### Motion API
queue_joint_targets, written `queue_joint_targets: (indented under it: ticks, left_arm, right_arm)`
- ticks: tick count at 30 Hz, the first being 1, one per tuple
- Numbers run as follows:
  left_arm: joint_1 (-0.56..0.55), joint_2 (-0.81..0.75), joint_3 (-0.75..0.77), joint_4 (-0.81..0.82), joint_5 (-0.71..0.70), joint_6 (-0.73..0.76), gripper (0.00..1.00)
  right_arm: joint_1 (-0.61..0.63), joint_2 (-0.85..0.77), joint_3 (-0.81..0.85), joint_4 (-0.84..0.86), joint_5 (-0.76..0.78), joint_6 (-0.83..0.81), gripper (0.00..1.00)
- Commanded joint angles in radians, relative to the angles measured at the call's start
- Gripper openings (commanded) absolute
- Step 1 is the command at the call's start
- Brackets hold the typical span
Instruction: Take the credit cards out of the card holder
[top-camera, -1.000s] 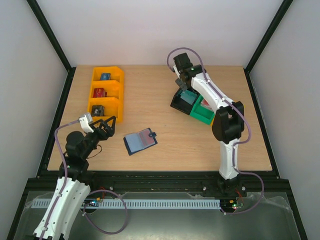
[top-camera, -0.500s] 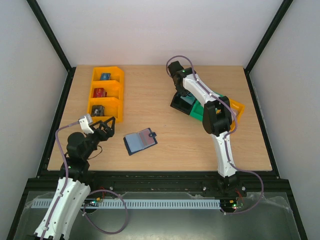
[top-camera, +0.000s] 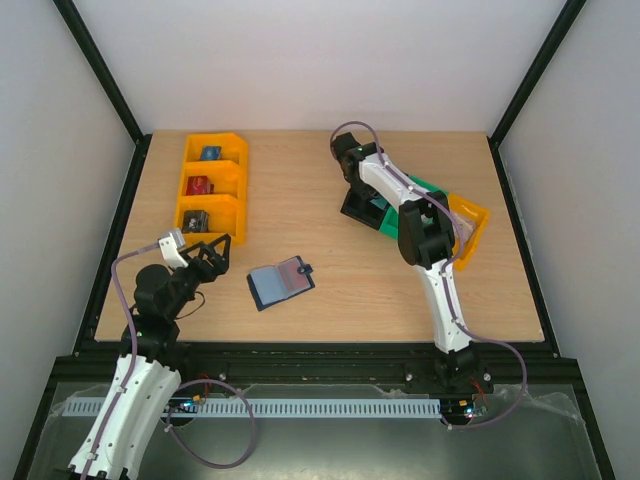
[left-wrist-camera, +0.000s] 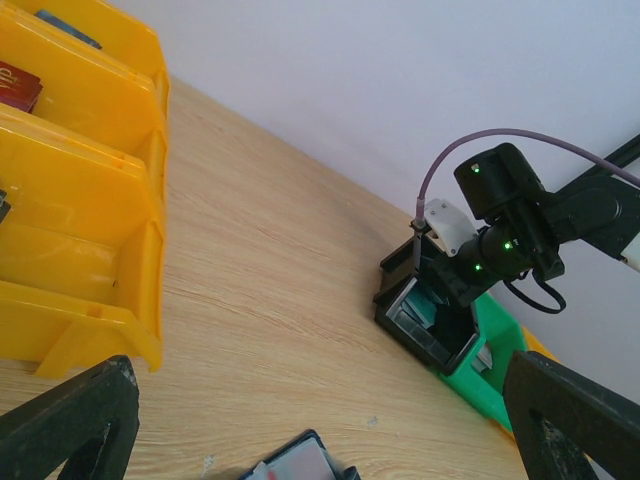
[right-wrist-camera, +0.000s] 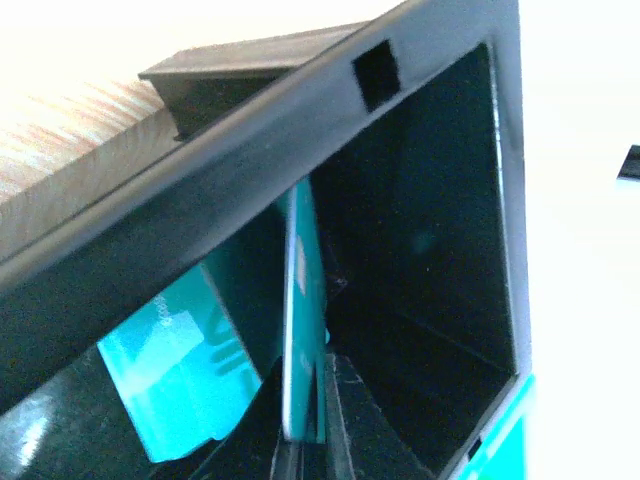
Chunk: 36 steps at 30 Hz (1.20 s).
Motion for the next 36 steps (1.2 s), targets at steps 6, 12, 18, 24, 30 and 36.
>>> queue_joint_targets:
  ticks: [6,12,18,24,30,36]
  left_arm:
    - [0.006,0.003,-0.014,0.028,-0.003,-0.005,1.0]
    - [0.006,0.007,-0.017,0.026,-0.002,-0.015,0.99]
    - [0.006,0.016,-0.061,0.005,0.044,-0.123,0.99]
    - [0.006,0.044,-0.15,-0.126,0.028,-0.331,0.99]
    - [0.007,0.11,-0.164,-0.141,0.027,-0.382,0.99]
    - [0.006,0.112,-0.169,-0.151,0.022,-0.393,0.99]
  right_arm:
    - [0.02,-0.024,0.013,-0.048,-0.01,0.021,0.29]
    - [0.035,-0.074,0.013,-0.052,-0.022,0.02,0.35]
    - [0.065,-0.166,0.016,-0.066,-0.043,0.071,0.35]
    - [0.087,-0.382,-0.213,0.113,-0.328,0.112,0.35]
    - [-0.034,-0.372,-0.223,0.12,-0.54,0.311,0.15]
    - [-0.048,-0.3,-0.254,0.093,-0.66,0.355,0.02]
